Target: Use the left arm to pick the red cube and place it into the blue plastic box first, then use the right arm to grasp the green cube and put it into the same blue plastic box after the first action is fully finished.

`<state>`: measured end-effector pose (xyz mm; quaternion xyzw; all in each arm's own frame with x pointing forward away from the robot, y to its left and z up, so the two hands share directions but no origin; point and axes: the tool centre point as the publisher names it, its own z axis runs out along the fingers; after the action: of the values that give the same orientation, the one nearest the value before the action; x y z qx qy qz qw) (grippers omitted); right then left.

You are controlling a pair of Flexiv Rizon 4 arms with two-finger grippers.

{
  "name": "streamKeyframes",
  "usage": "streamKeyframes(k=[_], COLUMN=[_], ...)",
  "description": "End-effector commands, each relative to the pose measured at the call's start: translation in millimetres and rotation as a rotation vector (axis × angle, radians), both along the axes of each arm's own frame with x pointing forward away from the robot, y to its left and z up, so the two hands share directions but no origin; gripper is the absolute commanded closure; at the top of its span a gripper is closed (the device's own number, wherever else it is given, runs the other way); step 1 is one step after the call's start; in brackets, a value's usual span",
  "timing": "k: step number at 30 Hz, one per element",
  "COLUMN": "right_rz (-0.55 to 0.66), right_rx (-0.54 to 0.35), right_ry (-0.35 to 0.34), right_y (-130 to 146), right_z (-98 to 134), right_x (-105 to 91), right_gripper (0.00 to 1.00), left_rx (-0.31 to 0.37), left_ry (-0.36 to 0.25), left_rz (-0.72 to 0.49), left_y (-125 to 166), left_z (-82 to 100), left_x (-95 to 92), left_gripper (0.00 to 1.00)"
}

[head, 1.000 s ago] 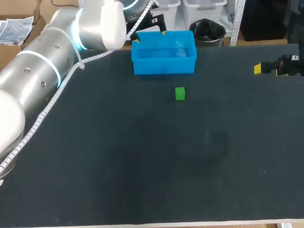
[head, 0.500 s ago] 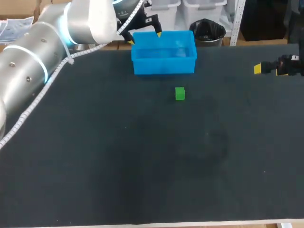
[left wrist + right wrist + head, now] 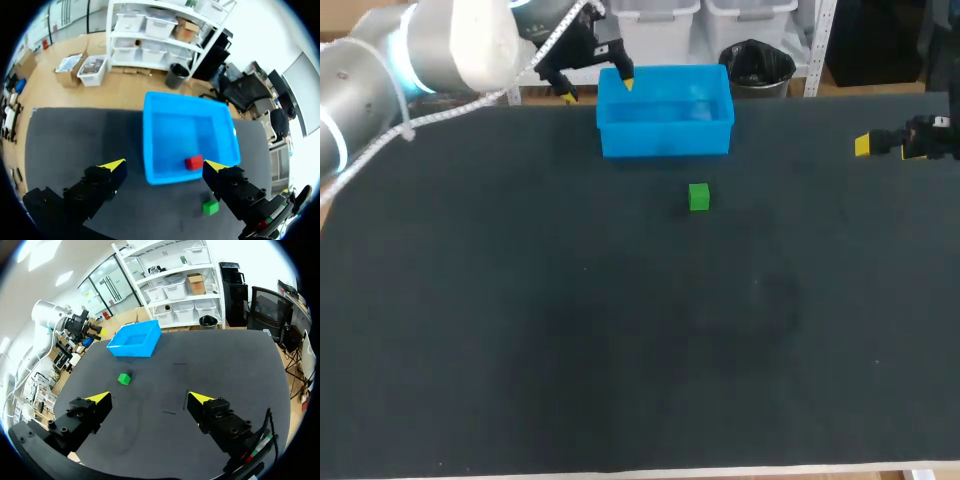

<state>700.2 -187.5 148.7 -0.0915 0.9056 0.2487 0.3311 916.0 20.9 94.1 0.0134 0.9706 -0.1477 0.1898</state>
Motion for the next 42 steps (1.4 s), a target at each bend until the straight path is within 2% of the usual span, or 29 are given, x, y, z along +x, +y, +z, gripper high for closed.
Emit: streamKeyframes(k=[1,4,11,17,19,28,42], right_rz=[-0.001,-0.001,-0.001,-0.001,-0.001,-0.001,-0.001], right_rx=[-0.001,-0.001,-0.001,-0.001,-0.001,-0.001,-0.001], right_ry=[0.001,0.001,0.001,0.001,0.001,0.001,0.001], right_y=[0,0,0,0,0,0,0], right_z=[0,0,0,0,0,0,0], right_x=[-0.1,-0.1,-0.1,-0.1,-0.1,-0.1,-0.1], right_gripper=[0.00,0.00,0.00,0.00,0.00,0.00,0.00], left_rx=[-0.036,-0.036,-0.045,-0.061,-0.073,-0.050,-0.088], left_ry=[-0.094,-0.099,-0.185,-0.229,-0.234,-0.321,-0.342], left_rz=[0.007,-0.009,-0.125,-0.194,-0.232,-0.402,-0.579], left_y=[14,20,29,36,38,47,68], left_z=[-13.6,-14.8,-9.3,-5.1,-1.4,13.4,32.1], left_x=[-51.7,-58.9,-77.8,-91.3,-96.5,-122.4,-153.0], left_gripper=[0.00,0.00,0.00,0.00,0.00,0.00,0.00])
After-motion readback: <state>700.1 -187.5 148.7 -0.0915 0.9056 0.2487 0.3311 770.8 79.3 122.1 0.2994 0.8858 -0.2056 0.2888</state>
